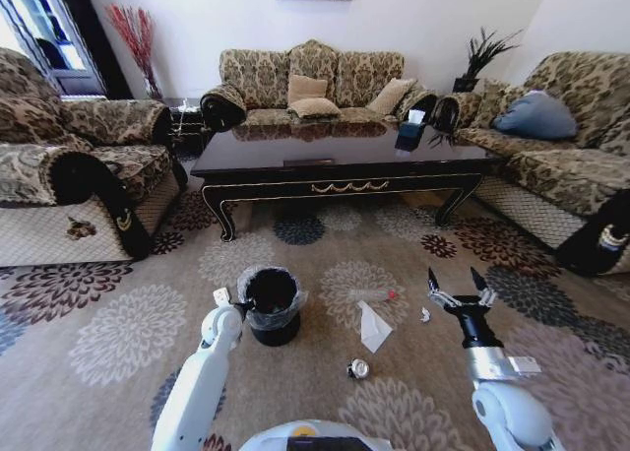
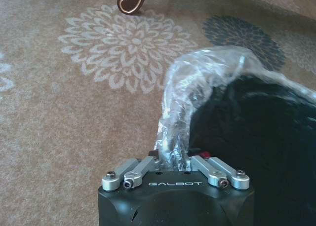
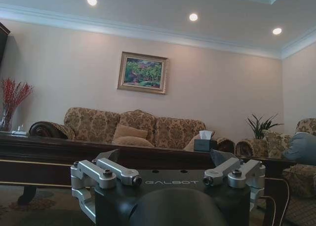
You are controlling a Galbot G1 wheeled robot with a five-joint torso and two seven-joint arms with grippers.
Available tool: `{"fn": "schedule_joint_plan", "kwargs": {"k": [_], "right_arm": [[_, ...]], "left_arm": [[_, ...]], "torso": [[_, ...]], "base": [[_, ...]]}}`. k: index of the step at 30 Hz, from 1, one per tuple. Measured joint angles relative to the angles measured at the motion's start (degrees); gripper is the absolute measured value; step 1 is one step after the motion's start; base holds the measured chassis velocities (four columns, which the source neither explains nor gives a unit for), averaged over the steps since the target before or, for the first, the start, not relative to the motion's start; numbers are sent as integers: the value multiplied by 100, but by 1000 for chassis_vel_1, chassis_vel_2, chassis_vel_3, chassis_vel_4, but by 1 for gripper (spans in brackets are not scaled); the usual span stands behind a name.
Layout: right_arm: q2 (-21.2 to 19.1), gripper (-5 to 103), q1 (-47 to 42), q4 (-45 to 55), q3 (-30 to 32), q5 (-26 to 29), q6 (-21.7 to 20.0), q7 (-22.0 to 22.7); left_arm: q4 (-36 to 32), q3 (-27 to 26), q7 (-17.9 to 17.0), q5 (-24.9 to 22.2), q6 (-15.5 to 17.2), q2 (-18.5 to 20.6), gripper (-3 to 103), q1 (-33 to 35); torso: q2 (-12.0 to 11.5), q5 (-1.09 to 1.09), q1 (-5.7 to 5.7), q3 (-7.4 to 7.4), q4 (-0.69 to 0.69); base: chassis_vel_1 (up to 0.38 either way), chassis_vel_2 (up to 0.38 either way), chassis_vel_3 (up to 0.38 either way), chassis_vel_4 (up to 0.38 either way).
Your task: Move to the front of the table and pick up the trash from the floor, then place it into the trash bin.
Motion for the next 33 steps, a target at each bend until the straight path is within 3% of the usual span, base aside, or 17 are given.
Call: {"fn": "schedule_joint_plan", "kwargs": {"k": [1, 7, 9, 14, 17, 23, 28, 33], "right_arm": [[0, 100, 8, 3, -8, -3, -27, 3], [-15, 100, 82, -9, -66, -52, -160, 172], [-66, 100, 182, -66, -145, -110, -336, 470], [-136, 100, 455, -296, -354, 69, -707, 1035], [-253, 100, 746, -577, -606, 573, -1078, 1444], [-521, 100, 1131, -1071, -846, 1380, -1669, 1796], [-866, 100, 1640, -1895, -1207, 2698, -2629, 2177], [-879, 100, 2035, -2606, -1450, 3185, -2871, 2261]], "left_arm": [[-25, -10, 3, 3, 3, 23, 13, 23], [-129, -104, -16, 55, 32, 126, 3, 140], [-269, -195, 0, 70, 37, 215, 2, 275], [-650, -460, 8, 72, 37, 337, 1, 552], [-1044, -723, 8, 35, 38, 426, 1, 830], [-1613, -1060, -2, -79, 36, 521, 1, 1184], [-2498, -1516, -44, -149, 34, 608, 1, 1826], [-2973, -1820, -45, -149, 31, 565, 1, 2171]], "torso": [[0, 0, 0, 0, -1], [0, 1, 0, 0, 3], [-1, -5, 0, 2, -3], [0, -1, 0, 1, 0], [-1, -1, 0, 1, 2], [-1, 0, 0, 1, -1], [-1, -1, 0, 0, 1], [-1, 2, 0, 0, 0]], "base": [[0, 0, 0, 0], [0, 0, 0, 0], [0, 0, 0, 0], [0, 0, 0, 0], [0, 0, 0, 0], [0, 0, 0, 0], [0, 0, 0, 0], [0, 0, 0, 0]]}}
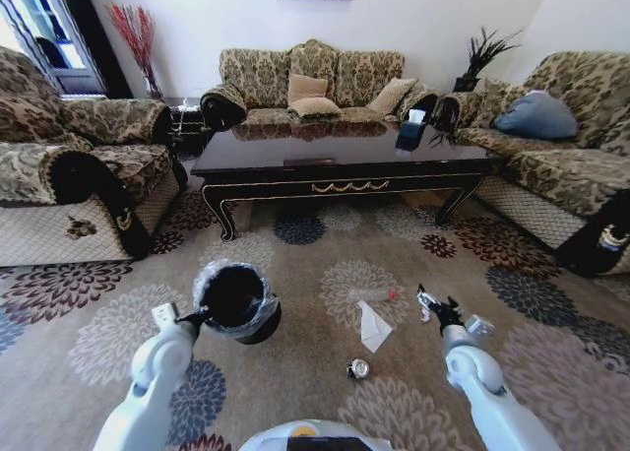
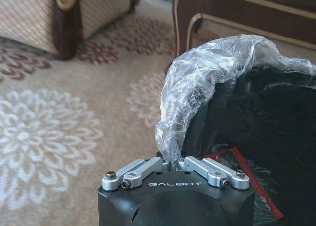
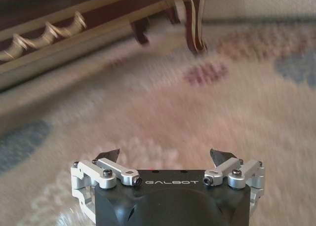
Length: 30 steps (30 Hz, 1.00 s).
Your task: Move to the front of the table and pick up the trash from the floor, then place it into the trash bin.
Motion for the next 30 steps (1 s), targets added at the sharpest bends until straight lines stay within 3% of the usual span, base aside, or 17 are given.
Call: {"fn": "schedule_joint_plan", "kwargs": {"k": [2, 9, 20, 30], "right_arm": [[34, 100, 248, -409, -131, 13, -36, -11], [76, 100, 1130, -1890, -565, -1005, 269, -473], [350, 100, 2445, -4823, -978, -2031, 1633, -1654], [738, 100, 3299, -6085, -834, -2235, 1786, -1723]], "left_arm": [[-200, -145, -2, 0, -3, -46, 1, 178], [-581, -449, -5, -4, -3, -188, 1, 522], [-811, -810, -20, -113, -9, -268, 1, 775], [-871, -915, -43, -184, -10, -268, 1, 816]], "torso": [[0, -2, 0, 0, 1], [0, -2, 0, 0, 1], [0, 0, 0, 1, 0], [0, -2, 0, 0, 1]], "base": [[0, 0, 0, 0], [0, 0, 0, 0], [0, 0, 0, 0], [0, 0, 0, 0]]}}
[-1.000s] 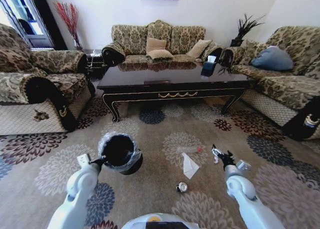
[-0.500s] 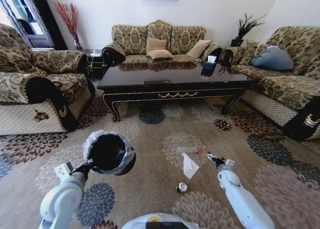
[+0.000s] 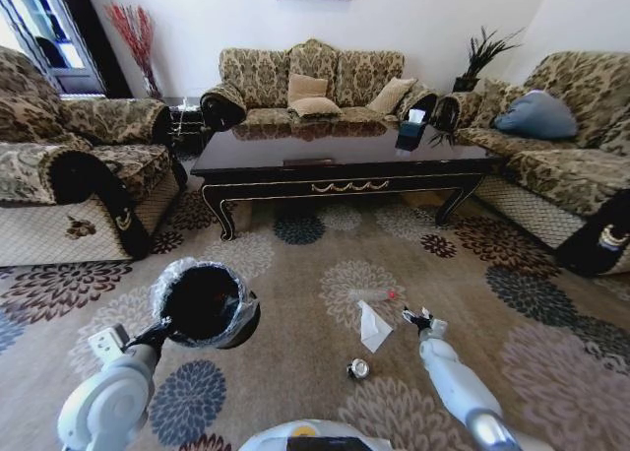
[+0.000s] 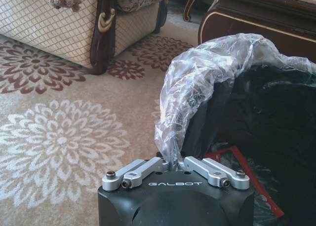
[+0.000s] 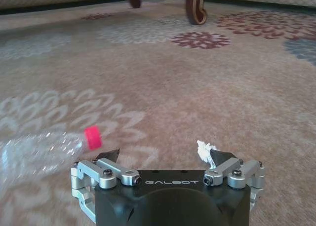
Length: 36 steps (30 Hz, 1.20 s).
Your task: Move to the front of the table and pick up the trash from the floor, then place it into the trash bin.
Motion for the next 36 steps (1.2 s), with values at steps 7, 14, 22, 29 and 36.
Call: {"fn": "schedule_joint_plan", "kwargs": {"k": [7, 14, 22, 29, 36], "right_arm": [[131, 100, 375, -636, 398, -209, -60, 605], [121, 100, 323, -749, 605, -403, -125, 742], [112, 77, 232, -695, 688, -426, -72, 539], [140, 60, 255, -706, 685, -485, -34, 405], [189, 27, 295, -713, 669, -593, -31, 387]], "left_arm": [[5, -12, -10, -10, 0, 7, 1, -22], [63, 58, -14, -12, 0, 13, 1, -91], [106, 100, -20, 10, 0, 26, 1, -105], [84, 66, -22, 14, 2, 54, 1, -60], [60, 26, -23, 19, 2, 73, 1, -19]], "torso": [[0, 0, 0, 0, -1], [0, 1, 0, 0, -2], [0, 1, -1, 0, -1], [0, 1, -1, 0, -1], [0, 0, -1, 0, 0]], "base": [[0, 0, 0, 0], [0, 0, 0, 0], [0, 0, 0, 0], [0, 0, 0, 0], [0, 0, 0, 0]]}}
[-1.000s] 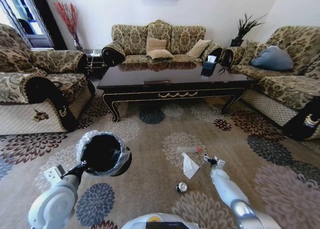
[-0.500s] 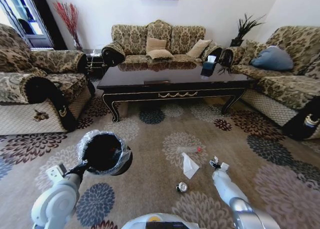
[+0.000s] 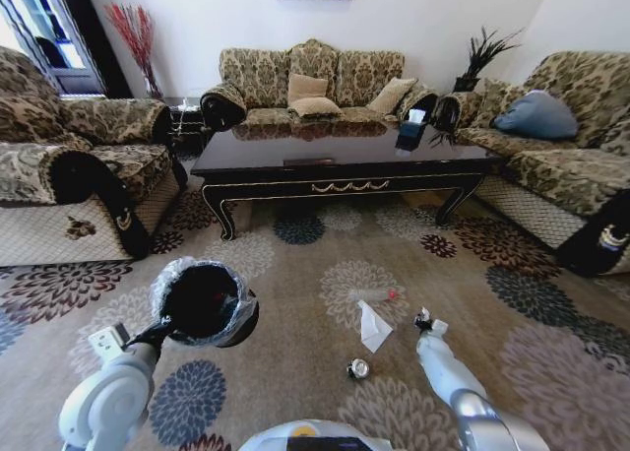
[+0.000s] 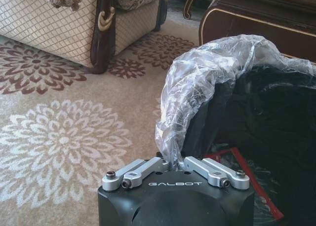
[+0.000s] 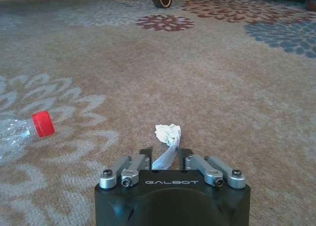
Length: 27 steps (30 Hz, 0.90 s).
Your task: Move to the front of the table and pick up the trash from the floor, then place it into the trash bin.
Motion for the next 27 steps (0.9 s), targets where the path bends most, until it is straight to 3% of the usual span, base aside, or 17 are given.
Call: {"fn": "schedule_joint_plan", "kwargs": {"k": [3, 6, 8, 20, 25, 27], "right_arm": [[1, 21, -3, 0, 3, -75, -4, 10], [-19, 5, -40, 9, 33, -234, -27, 61], [-52, 2, -101, 77, 39, -249, -29, 67], [-239, 0, -736, 1001, -82, 30, -14, -11], [-425, 0, -1341, 2225, -296, 397, -20, 20], [-653, 0, -1725, 3202, -441, 674, -31, -10]], "left_arm": [[-2, 0, -4, 3, 0, -7, 1, 0], [-2, 18, -10, 12, 0, -26, 1, -8], [6, 42, -11, 26, 0, -36, 1, -22], [63, 171, -8, 94, 0, -61, 1, -95], [96, 208, -3, 94, 0, -48, 1, -138], [123, 250, 1, 90, 0, -11, 1, -185]], "torso": [[0, 0, 0, 0, 0], [0, 0, 0, 0, 0], [0, 0, 0, 0, -2], [0, 0, 0, 0, 0], [0, 3, 0, 0, -1], [0, 0, 0, 0, 1]], "base": [[0, 0, 0, 0], [0, 0, 0, 0], [0, 0, 0, 0], [0, 0, 0, 0], [0, 0, 0, 0], [0, 0, 0, 0]]}}
